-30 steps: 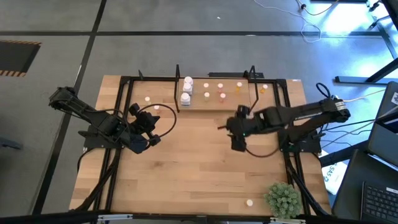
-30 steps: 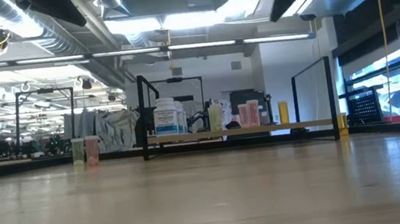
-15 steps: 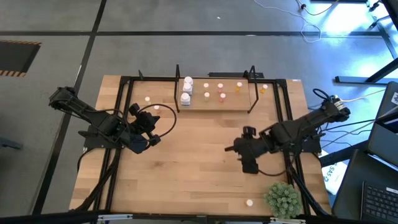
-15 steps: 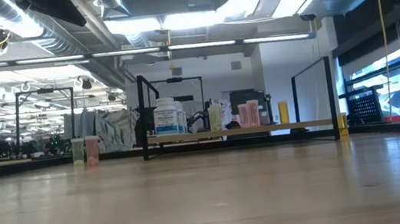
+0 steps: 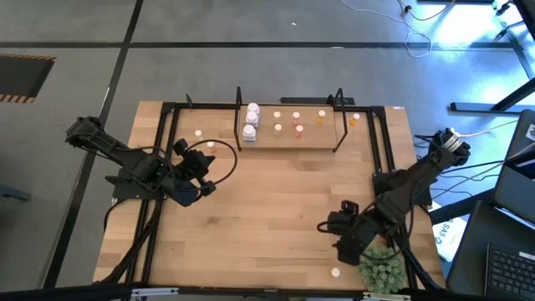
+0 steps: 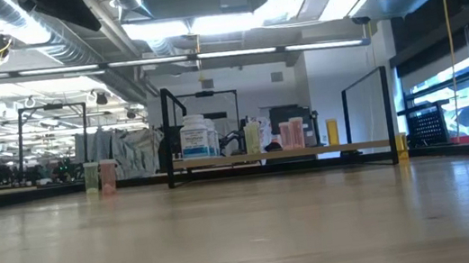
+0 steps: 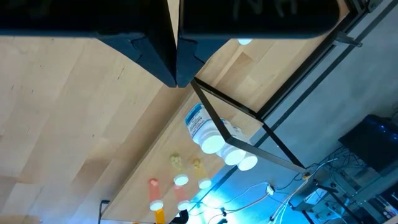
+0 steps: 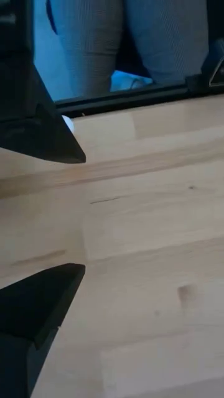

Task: Pick and place medicine bottles onto shelf by color
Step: Put the bottom orange pill bottle on the shelf aligned with the other orange pill bottle

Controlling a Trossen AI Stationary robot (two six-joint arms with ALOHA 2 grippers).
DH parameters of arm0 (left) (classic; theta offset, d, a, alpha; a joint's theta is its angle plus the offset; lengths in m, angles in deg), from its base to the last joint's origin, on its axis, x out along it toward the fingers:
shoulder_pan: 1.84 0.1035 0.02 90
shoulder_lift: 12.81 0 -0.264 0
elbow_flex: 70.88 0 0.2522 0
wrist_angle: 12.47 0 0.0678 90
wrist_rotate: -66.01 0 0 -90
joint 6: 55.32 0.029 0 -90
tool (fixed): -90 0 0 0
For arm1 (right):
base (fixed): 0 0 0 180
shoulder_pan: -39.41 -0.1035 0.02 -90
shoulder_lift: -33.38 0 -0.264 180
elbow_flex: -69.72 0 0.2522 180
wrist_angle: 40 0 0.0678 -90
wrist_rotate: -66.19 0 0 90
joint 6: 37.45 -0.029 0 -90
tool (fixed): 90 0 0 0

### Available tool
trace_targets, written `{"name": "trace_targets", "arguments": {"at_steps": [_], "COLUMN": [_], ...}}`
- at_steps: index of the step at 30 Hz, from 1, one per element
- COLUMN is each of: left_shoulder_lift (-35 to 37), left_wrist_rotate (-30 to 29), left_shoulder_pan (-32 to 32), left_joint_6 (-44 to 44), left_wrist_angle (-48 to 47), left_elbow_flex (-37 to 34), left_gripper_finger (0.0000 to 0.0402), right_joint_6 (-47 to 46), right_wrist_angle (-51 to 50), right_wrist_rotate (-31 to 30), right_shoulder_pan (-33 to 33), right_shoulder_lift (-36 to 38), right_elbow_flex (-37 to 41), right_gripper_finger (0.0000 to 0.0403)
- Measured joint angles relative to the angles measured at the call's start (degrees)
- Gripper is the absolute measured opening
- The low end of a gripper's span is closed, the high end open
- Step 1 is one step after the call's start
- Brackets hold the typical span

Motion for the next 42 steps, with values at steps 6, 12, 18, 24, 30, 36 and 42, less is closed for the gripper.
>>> {"name": "trace_targets", "arguments": {"at_steps": [6, 12, 18, 24, 30, 36, 42], "left_shoulder_lift": [0.01, 0.01, 0.01, 0.01, 0.0, -0.01, -0.01], "left_wrist_rotate": [-0.01, -0.56, 2.82, 21.24, 25.87, 25.99, 25.99], "left_shoulder_pan": [-0.02, 0.02, 0.87, -0.48, -2.59, -3.5, -3.5], "left_joint_6": [0.0, 0.0, 0.03, 4.82, 15.09, 19.45, 19.02], "left_wrist_angle": [0.0, 0.02, 0.39, 4.24, 16.16, 19.85, 19.85], "left_elbow_flex": [0.0, 0.0, 0.0, 0.0, 0.0, 0.0, 0.0], "left_gripper_finger": [0.0, 0.0, 0.0, 0.0, 0.0, 0.0, 0.0], "right_joint_6": [-2.5, -4.29, -5.4, -3.74, -3.47, 1.43, 3.88], "right_wrist_angle": [2.01, 3.0, 5.45, 8.76, 11.94, 14.38, 16.85], "right_wrist_rotate": [0.5, 2.32, 3.84, 4.82, 4.78, 5.48, 6.46], "right_shoulder_pan": [-1.94, -4.35, -6.27, -8.97, -9.8, -9.79, -9.81], "right_shoulder_lift": [0.0, 0.0, 0.0, -1.45, -6.16, -11.75, -14.5], "right_elbow_flex": [1.96, 2.25, 2.25, 2.25, 2.25, 2.27, 2.27], "right_gripper_finger": [0.0278, 0.0278, 0.0278, 0.0278, 0.0278, 0.0278, 0.0278]}}
